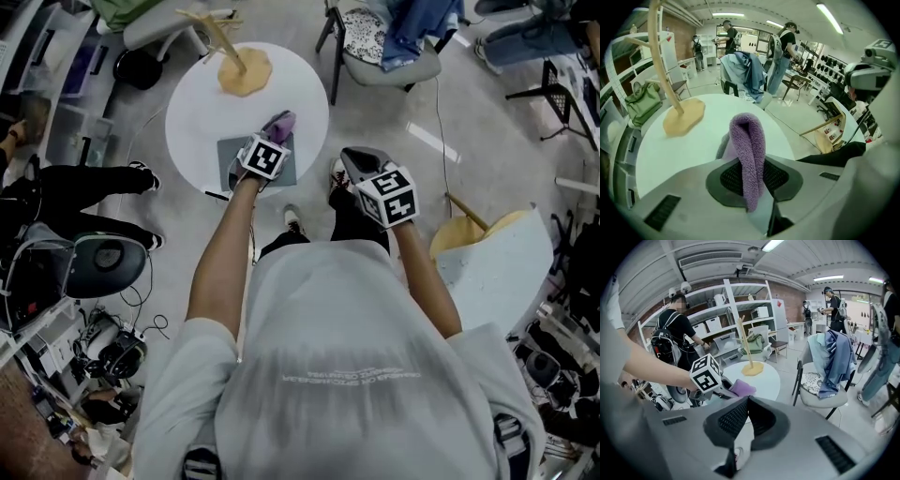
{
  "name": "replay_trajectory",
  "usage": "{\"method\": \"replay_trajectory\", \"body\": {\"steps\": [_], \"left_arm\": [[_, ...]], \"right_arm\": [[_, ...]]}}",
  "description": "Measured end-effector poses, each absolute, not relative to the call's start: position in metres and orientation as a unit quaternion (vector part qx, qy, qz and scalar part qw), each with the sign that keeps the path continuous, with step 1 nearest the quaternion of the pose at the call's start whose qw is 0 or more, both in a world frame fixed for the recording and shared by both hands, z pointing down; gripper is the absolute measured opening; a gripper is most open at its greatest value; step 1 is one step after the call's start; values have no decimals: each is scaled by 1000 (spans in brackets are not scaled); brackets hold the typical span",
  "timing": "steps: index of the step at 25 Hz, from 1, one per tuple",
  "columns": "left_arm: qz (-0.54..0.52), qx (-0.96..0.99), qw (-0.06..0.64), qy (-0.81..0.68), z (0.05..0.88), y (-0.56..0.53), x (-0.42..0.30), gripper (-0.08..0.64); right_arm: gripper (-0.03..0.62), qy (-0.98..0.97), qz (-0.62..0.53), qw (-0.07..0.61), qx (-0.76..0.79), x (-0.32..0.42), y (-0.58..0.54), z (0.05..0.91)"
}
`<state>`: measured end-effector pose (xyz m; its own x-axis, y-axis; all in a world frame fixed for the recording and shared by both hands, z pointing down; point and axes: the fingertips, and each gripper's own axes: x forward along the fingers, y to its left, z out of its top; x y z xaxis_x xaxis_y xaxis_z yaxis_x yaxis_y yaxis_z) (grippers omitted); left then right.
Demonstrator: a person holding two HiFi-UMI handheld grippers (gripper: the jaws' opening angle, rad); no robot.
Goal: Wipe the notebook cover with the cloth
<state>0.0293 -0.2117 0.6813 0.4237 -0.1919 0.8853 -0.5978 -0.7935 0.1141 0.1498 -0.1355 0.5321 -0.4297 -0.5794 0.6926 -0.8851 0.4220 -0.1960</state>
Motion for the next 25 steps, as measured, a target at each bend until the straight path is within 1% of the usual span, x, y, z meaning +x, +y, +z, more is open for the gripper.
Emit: {"method": "replay_trajectory", "body": {"steps": [2, 6, 13, 16, 21, 25], "left_arm": [[492, 812, 216, -228, 695, -208, 34, 77], [476, 828, 215, -203, 704, -197, 43, 77], [471, 828, 210, -219, 704, -194, 41, 77], [471, 831, 195, -223, 705, -189, 40, 77], [463, 841, 144, -239, 707, -178, 34, 77], [459, 843, 148, -239, 706, -168, 34, 77]], "right_arm": [[2, -799, 281, 270, 458, 156, -144, 533], [2, -798, 287, 263, 461, 166, -154, 535], [2, -795, 288, 260, 466, 162, -158, 538], [2, -792, 287, 258, 473, 159, -150, 539], [2, -784, 290, 257, 485, 151, -125, 540], [2, -779, 293, 261, 490, 146, -105, 542]]}}
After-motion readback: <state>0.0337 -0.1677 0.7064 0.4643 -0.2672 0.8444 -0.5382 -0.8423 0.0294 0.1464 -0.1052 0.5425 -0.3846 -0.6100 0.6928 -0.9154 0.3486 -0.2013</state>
